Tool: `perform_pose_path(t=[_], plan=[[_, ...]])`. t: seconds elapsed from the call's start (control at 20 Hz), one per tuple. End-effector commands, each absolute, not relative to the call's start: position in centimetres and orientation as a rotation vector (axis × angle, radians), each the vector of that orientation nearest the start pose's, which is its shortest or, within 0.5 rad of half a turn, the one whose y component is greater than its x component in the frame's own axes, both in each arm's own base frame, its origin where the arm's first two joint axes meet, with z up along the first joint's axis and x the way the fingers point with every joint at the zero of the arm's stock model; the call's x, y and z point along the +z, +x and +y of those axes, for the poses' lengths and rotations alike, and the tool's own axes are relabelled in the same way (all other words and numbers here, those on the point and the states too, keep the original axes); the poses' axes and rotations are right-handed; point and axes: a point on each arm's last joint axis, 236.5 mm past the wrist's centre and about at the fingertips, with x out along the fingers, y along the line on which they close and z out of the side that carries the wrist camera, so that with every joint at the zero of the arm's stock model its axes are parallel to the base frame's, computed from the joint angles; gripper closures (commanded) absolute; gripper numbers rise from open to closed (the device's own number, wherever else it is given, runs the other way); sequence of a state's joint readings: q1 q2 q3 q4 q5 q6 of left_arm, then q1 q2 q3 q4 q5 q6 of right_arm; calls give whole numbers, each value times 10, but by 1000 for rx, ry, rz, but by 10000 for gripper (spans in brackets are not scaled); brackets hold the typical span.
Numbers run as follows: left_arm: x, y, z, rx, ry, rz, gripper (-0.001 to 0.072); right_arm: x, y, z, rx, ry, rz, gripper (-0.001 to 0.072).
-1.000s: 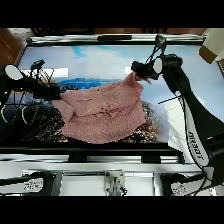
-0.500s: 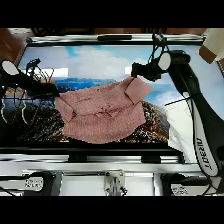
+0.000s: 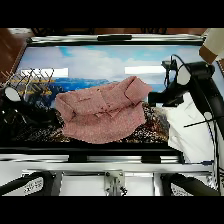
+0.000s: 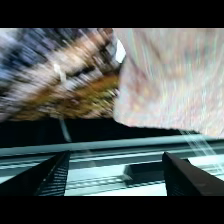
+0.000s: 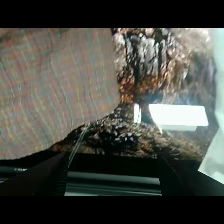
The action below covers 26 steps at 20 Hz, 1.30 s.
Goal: Fold the shirts.
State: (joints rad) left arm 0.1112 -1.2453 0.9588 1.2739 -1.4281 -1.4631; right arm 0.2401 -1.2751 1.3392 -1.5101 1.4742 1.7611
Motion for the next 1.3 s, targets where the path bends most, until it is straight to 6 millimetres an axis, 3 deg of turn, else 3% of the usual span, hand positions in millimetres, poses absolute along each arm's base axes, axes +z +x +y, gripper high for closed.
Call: perform_pose_path(t=[0.0, 0.2, 0.3, 0.6, 0.75, 1.0, 1.1, 1.25], plan=[[-80, 244, -58, -205, -372, 1629, 58, 21, 310, 123, 178, 159, 1500, 73], [-85, 273, -75, -238, -468, 1521, 71, -2, 316, 124, 148, 180, 1530, 73], [-88, 282, -82, -253, -509, 1495, 157, -17, 322, 124, 136, 177, 1547, 73], [-96, 282, -84, -247, -533, 1514, 681, -70, 338, 122, 93, 157, 1598, 74], [-94, 276, -86, -266, -529, 1536, 681, -91, 350, 125, 86, 172, 1589, 73], [-91, 264, -91, -308, -521, 1581, 680, -113, 349, 126, 83, 170, 1623, 93], [-87, 256, -99, -348, -523, 1608, 680, -109, 353, 127, 107, 155, 1610, 661], [-74, 237, -136, -510, -496, 1653, 681, -77, 389, 95, 77, -22, 1499, 656]])
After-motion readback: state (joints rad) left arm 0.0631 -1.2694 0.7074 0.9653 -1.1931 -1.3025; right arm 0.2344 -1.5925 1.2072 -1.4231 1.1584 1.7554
